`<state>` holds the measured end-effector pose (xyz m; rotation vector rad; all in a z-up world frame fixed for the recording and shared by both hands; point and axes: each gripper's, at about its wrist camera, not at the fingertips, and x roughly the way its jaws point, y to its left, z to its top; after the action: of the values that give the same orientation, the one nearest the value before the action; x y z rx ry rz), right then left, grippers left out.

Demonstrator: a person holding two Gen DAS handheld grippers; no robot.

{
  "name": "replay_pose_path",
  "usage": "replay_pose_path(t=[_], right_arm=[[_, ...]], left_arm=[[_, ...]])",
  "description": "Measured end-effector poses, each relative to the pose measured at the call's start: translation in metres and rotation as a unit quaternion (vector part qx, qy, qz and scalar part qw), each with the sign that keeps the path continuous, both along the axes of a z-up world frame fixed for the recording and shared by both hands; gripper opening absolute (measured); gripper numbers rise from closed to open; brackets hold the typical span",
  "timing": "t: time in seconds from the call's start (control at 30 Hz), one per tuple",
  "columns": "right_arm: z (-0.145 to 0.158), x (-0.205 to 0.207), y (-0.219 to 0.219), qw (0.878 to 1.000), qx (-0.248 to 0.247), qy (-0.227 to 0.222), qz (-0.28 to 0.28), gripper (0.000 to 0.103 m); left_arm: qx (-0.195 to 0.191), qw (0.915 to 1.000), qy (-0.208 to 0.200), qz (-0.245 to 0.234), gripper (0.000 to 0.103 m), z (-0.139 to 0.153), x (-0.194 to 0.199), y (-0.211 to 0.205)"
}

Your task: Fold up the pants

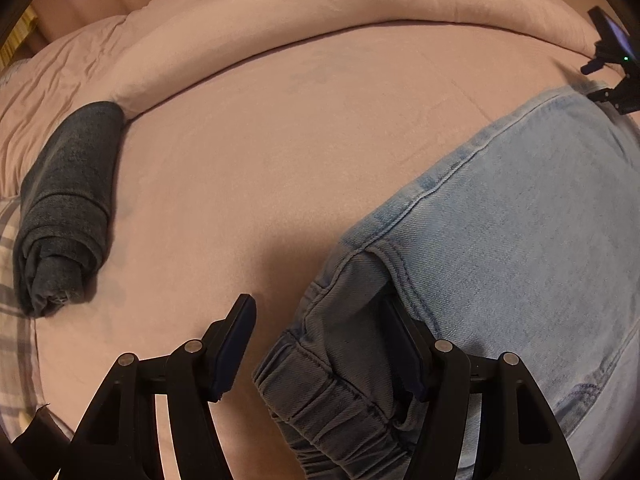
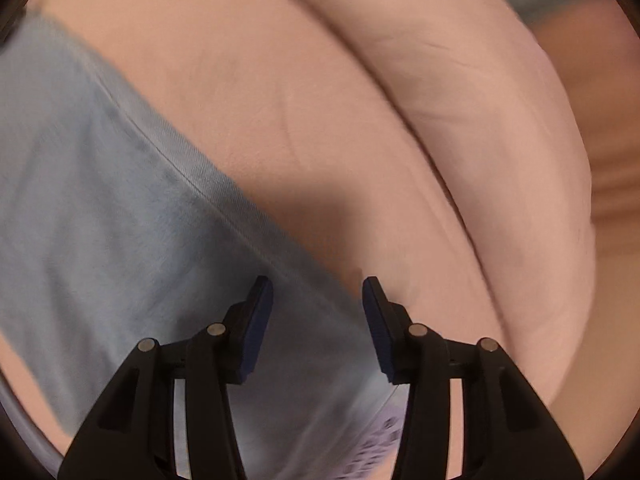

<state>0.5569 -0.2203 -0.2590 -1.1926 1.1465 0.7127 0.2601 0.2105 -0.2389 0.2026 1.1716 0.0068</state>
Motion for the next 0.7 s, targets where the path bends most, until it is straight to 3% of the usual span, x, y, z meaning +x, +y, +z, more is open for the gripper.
replay_pose_path(t=[0.07, 0.17, 0.2, 0.23, 0.3, 0.47, 0.5, 0.6, 0.7], right_arm=[[-0.005, 0.009, 0.002, 1.0, -0.015, 0.016, 0.014, 0.051], [-0.015, 0.039, -0.001, 0.997, -0.019, 0.064, -0.034, 0.041], [-0.016, 0.039, 0.0, 0.996, -0.018, 0.076, -0.037, 0.028], [-0.018, 0.034, 0.003, 0.997, -0.028, 0.071, -0.023, 0.023], [-0.02, 0.01, 0.01, 0.997, -0.044, 0.065, 0.001, 0.007], [-0.009, -0.013, 0.004, 0.999, -0.031, -0.006, 0.012, 0.005], [-0.002, -0.042, 0.004, 0.999, -0.023, -0.026, 0.011, 0.005], [0.024, -0.056, -0.011, 0.995, 0.025, -0.091, -0.011, 0.005], [0.048, -0.067, -0.017, 0.991, 0.04, -0.124, -0.021, 0.005]], left_arm=[[-0.008, 1.0, 0.0, 0.001, 0.065, -0.002, -0.008, 0.013], [-0.014, 0.9999, -0.002, 0.002, 0.061, -0.003, -0.009, 0.016], [-0.024, 0.9997, -0.001, -0.009, 0.048, -0.002, -0.01, 0.015], [-0.032, 0.9993, 0.0, -0.019, 0.042, -0.004, -0.006, 0.018], [-0.008, 0.9993, 0.0, -0.038, 0.037, -0.003, -0.007, 0.01], [0.019, 0.9991, -0.009, -0.038, 0.026, 0.001, -0.008, 0.006], [0.018, 0.9992, -0.016, -0.033, 0.025, 0.006, -0.015, 0.002], [0.008, 0.9987, -0.045, -0.021, 0.02, 0.02, -0.026, 0.004], [-0.004, 0.9971, -0.074, -0.018, 0.019, 0.037, -0.038, 0.006]])
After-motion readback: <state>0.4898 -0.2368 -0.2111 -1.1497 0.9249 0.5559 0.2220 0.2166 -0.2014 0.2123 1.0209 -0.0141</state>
